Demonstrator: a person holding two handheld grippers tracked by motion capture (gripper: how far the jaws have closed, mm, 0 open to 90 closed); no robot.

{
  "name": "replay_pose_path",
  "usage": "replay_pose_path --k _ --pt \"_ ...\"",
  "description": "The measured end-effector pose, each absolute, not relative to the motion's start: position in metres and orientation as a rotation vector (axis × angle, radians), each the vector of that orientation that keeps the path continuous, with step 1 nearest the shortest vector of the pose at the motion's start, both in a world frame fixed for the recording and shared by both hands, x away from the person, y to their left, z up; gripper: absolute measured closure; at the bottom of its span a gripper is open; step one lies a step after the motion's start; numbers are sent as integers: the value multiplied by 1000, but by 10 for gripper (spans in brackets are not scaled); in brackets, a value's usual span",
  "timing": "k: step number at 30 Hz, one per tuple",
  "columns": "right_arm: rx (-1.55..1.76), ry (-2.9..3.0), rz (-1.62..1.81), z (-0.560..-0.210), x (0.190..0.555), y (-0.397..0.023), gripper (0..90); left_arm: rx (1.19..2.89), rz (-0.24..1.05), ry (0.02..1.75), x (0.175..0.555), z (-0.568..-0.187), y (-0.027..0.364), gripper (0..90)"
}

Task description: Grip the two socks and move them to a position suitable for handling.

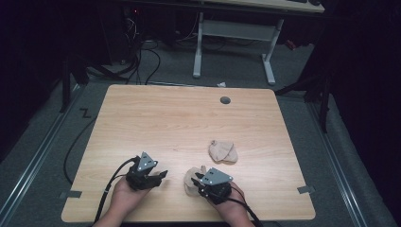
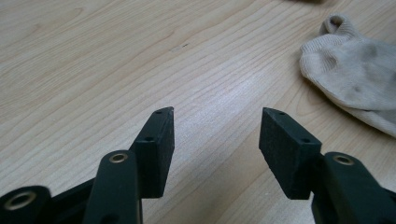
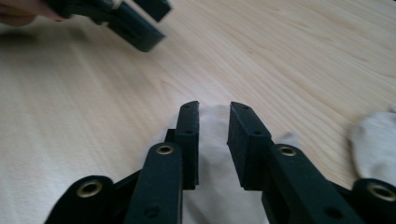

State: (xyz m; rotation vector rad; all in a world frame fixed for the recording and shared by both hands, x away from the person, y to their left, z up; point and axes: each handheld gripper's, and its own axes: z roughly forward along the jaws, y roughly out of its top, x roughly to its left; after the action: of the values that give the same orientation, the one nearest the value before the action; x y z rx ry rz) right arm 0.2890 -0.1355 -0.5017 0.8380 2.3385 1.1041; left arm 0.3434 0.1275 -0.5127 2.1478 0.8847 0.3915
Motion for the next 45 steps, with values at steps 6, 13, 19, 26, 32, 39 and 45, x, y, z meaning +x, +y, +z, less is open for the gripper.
replay_pose_path --k 6,13,19,26,32,39,45 --pt "790 2399 1043 -512 289 -114 658 2146 388 883 342 -513 127 457" --pt "821 2438 985 -520 296 -111 714 2145 380 874 341 -513 125 457" --pt "849 2403 1039 -515 294 -116 863 2144 372 854 337 -510 121 456" --pt "885 2309 1144 -502 293 -131 864 2150 337 804 329 -509 109 498" --pt "896 2276 1164 -500 293 -137 863 2151 294 754 321 -508 94 540" --pt "919 2232 1176 -496 291 -145 863 2155 264 683 316 -508 70 661" --pt "940 2207 1179 -494 289 -152 864 2172 226 641 317 -513 51 714"
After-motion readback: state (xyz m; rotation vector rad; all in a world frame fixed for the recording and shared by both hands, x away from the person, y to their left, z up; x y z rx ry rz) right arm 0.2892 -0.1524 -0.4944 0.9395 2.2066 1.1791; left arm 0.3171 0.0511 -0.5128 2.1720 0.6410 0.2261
